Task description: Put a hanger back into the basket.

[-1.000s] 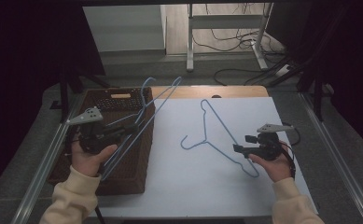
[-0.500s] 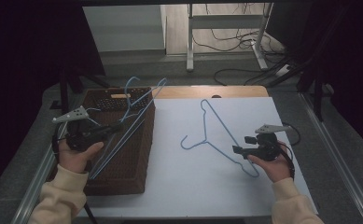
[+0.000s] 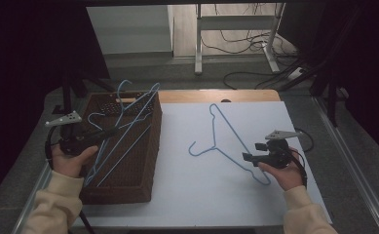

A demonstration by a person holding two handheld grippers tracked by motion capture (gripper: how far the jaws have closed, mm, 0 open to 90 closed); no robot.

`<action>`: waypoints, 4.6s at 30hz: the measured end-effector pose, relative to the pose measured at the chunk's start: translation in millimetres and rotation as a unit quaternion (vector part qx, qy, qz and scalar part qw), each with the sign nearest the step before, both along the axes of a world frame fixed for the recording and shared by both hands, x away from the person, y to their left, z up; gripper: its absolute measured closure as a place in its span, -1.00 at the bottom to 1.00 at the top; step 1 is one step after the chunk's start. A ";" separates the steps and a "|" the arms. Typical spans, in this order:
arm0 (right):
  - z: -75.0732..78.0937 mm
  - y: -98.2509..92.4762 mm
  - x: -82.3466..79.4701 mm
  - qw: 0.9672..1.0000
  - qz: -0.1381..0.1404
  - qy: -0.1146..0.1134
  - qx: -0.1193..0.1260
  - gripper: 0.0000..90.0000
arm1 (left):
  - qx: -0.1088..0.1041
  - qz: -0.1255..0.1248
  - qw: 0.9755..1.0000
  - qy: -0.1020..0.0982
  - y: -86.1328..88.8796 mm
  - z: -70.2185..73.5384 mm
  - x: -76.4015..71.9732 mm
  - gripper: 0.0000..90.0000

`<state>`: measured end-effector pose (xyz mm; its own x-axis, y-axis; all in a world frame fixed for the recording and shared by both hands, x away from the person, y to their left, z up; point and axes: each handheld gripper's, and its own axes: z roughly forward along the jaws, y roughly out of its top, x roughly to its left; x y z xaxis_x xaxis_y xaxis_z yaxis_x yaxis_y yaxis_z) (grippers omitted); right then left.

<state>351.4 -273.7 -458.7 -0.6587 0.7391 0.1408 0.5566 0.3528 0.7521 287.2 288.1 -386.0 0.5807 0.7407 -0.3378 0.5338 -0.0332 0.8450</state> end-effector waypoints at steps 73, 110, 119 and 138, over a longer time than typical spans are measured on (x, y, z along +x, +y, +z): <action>-2.8 3.3 0.5 1.000 0.008 0.006 -0.013 -0.39 | 0.078 0.025 0.996 0.033 -31.3 -32.3 -1.0 -0.34; -0.3 15.1 -4.7 0.999 0.041 0.005 -0.035 -0.38 | 0.090 -0.059 0.994 0.023 -81.4 -38.2 -27.5 -0.37; 2.6 27.3 -7.8 0.996 0.046 0.016 -0.070 -0.20 | 0.090 -0.061 0.994 0.024 -81.4 -39.4 -28.3 -0.38; -31.2 12.8 13.8 0.975 0.008 0.128 -0.184 1.00 | 0.092 -0.065 0.993 0.024 -81.8 -39.4 -31.2 -0.38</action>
